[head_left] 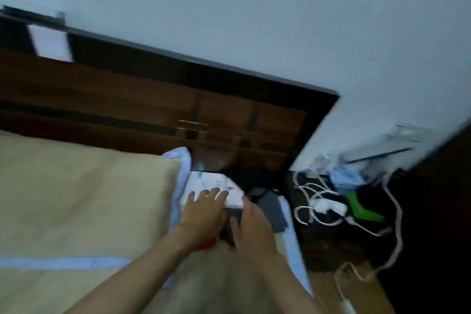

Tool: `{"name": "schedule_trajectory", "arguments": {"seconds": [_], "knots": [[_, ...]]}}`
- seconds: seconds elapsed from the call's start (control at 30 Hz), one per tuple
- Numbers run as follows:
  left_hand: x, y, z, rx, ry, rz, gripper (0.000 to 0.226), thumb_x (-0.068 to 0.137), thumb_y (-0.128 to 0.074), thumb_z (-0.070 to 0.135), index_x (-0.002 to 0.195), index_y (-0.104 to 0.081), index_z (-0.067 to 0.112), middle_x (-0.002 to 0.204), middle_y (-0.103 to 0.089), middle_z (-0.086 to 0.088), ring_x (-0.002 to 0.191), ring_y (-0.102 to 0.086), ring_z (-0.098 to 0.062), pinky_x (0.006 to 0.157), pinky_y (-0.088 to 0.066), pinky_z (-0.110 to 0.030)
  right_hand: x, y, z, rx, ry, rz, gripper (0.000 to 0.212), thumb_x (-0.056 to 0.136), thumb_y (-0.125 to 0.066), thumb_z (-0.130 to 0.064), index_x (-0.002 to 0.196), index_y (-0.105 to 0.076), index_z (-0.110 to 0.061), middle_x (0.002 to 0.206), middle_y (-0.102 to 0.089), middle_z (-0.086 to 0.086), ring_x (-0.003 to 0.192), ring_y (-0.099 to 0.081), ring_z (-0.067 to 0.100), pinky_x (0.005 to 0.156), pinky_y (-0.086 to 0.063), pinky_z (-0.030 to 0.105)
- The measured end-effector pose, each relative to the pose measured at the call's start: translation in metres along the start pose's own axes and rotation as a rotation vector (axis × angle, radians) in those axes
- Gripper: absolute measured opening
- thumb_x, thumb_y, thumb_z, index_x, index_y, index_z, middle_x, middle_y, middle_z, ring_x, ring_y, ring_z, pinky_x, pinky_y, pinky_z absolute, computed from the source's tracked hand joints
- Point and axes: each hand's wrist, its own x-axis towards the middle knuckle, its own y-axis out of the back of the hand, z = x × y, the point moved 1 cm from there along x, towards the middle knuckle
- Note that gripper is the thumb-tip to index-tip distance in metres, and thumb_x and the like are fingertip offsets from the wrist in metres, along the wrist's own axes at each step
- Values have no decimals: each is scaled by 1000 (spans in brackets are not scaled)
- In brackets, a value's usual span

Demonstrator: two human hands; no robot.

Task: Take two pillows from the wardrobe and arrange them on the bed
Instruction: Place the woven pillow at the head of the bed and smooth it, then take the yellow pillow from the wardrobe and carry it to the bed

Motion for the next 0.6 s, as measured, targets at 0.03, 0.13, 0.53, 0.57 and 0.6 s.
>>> {"name": "schedule_trajectory", "arguments": {"seconds": [0.03, 0.13, 0.53, 0.57, 0.6], "knots": [[3, 8, 45, 20, -81, 50, 56, 96, -40, 39, 150, -29, 29, 153, -38, 1, 135, -39, -24, 110, -28, -47, -27, 30, 37, -19, -68, 60, 62, 102, -45, -36, 155, -24, -12, 157, -37, 8, 142, -36, 23, 115, -29, 34], [-4, 21, 183, 12, -344, 132, 57, 94, -43, 41, 149, -31, 31, 148, -42, 3, 130, -43, -24, 105, -33, -45, -120, 103, 141, -4, -249, 198, 48, 99, -50, -35, 142, -41, -16, 141, -52, 7, 130, -48, 27, 105, -40, 39], [-155, -20, 582, -144, -1245, 139, 56, 98, -43, 39, 150, -26, 32, 152, -37, 2, 134, -39, -25, 107, -35, -47, -511, 250, 363, -249, -1075, 511, 44, 95, -56, -40, 132, -49, -17, 131, -55, 8, 122, -51, 31, 100, -45, 42], [-174, -24, 607, -152, -1315, 129, 56, 98, -43, 38, 150, -26, 32, 152, -36, 1, 134, -39, -25, 107, -35, -48, -546, 259, 368, -299, -1164, 513, 44, 94, -57, -41, 129, -50, -15, 129, -56, 11, 121, -52, 34, 98, -46, 42], [-194, -28, 630, -162, -1377, 124, 56, 97, -43, 39, 150, -25, 32, 153, -35, 1, 135, -38, -26, 107, -35, -48, -581, 265, 372, -335, -1257, 504, 45, 94, -59, -41, 128, -50, -13, 127, -56, 13, 120, -52, 35, 97, -46, 43]]}}
